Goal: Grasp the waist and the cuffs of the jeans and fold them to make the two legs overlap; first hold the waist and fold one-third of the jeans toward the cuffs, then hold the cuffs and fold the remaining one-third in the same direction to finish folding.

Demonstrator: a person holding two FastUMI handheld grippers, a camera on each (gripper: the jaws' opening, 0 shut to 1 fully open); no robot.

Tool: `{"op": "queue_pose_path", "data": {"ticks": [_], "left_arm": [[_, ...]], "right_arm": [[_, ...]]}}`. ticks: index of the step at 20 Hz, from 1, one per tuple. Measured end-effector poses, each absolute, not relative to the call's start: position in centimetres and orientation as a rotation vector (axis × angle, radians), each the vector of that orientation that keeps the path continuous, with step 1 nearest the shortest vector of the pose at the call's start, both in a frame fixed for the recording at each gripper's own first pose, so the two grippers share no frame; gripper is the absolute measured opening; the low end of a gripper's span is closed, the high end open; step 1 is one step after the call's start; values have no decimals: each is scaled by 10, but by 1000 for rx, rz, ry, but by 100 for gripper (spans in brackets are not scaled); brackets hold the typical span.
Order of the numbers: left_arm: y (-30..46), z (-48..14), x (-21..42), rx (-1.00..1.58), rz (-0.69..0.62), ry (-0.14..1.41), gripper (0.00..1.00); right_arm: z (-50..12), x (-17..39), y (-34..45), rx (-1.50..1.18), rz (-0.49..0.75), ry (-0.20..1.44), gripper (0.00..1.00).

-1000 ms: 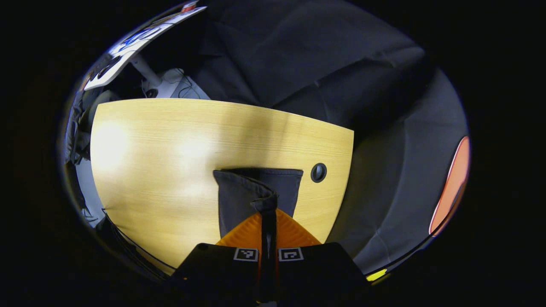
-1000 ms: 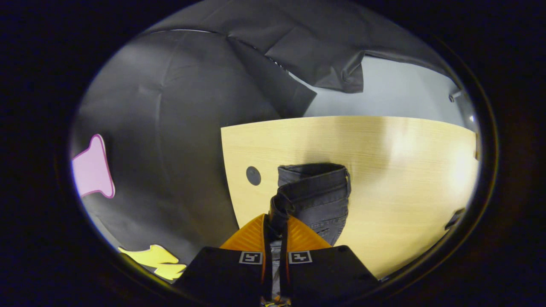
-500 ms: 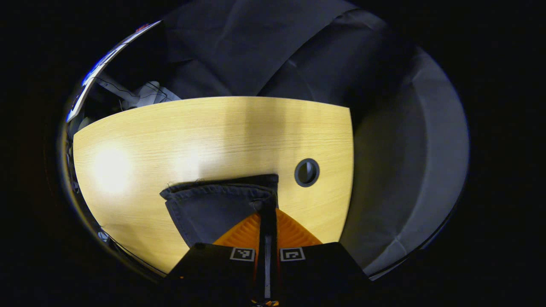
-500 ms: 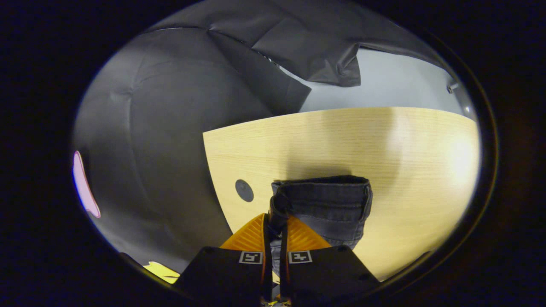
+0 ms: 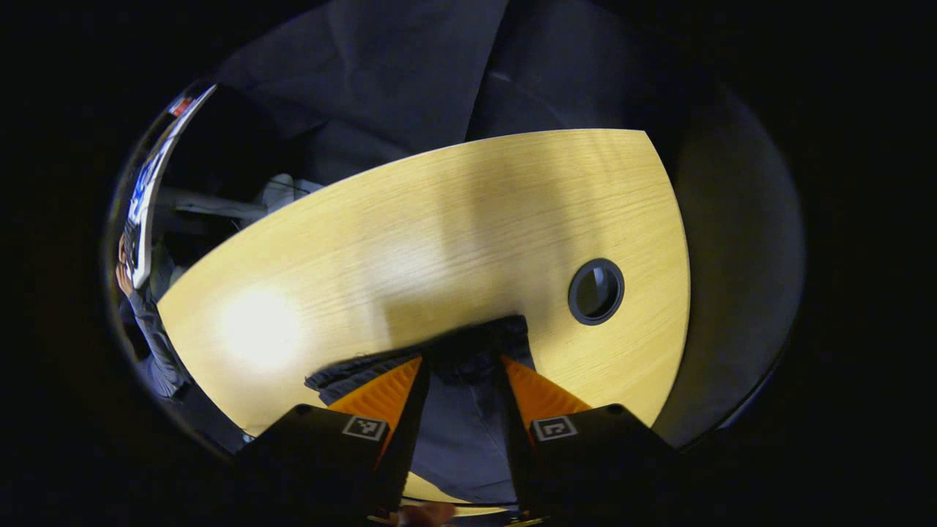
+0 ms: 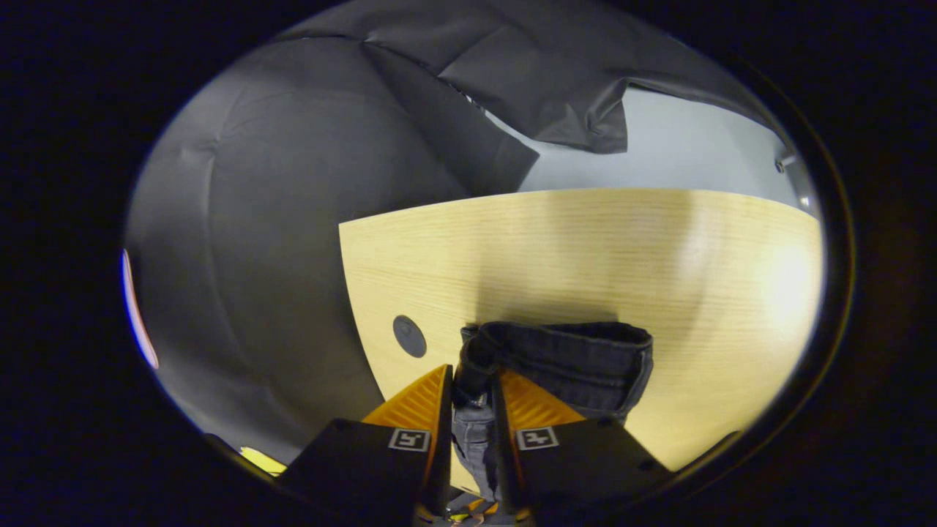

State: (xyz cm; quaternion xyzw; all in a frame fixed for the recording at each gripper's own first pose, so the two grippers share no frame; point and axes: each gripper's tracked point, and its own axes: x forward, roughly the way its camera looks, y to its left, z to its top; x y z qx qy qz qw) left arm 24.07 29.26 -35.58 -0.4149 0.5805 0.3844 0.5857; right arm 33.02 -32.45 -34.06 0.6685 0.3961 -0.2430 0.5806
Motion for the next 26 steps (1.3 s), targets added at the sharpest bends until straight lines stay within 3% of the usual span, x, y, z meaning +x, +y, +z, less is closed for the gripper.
{"op": "queue_pose_path", "data": {"ticks": [2,3,5,6,7,8,9,13,19,21,22,23,24,25,26], "left_arm": [[297,-347,245,-945,899,1328,75],[301,-341,245,-933,900,1311,75],[308,-319,246,-896,863,1269,73],[310,-305,248,-873,829,1234,84],[312,-287,251,-847,786,1188,73],[312,-268,252,-819,747,1132,74],[305,-252,254,-799,694,1074,74],[273,-166,230,-694,512,843,75],[218,-32,182,-344,317,403,75],[187,-17,164,-238,251,298,76],[171,-15,156,-195,229,261,82],[158,-18,148,-178,211,238,85],[143,-20,137,-174,187,227,87],[132,-21,121,-169,174,214,87],[123,-22,110,-155,156,195,88]], "right_arm": [[-334,329,-326,1538,-564,903,34],[-329,330,-328,1521,-571,890,50],[-314,328,-334,1479,-577,855,66],[-306,325,-335,1441,-562,850,74],[-299,318,-332,1384,-542,854,75],[-291,309,-327,1315,-514,860,90],[-282,299,-323,1239,-489,859,83],[-232,260,-302,909,-365,787,83],[-105,214,-271,378,-143,415,83],[-73,198,-247,259,-74,318,83],[-67,193,-240,217,-48,289,83],[-63,186,-237,184,-40,269,75],[-53,172,-228,160,-40,252,76],[-45,160,-221,141,-33,232,83],[-37,148,-214,127,-38,213,77]]}}
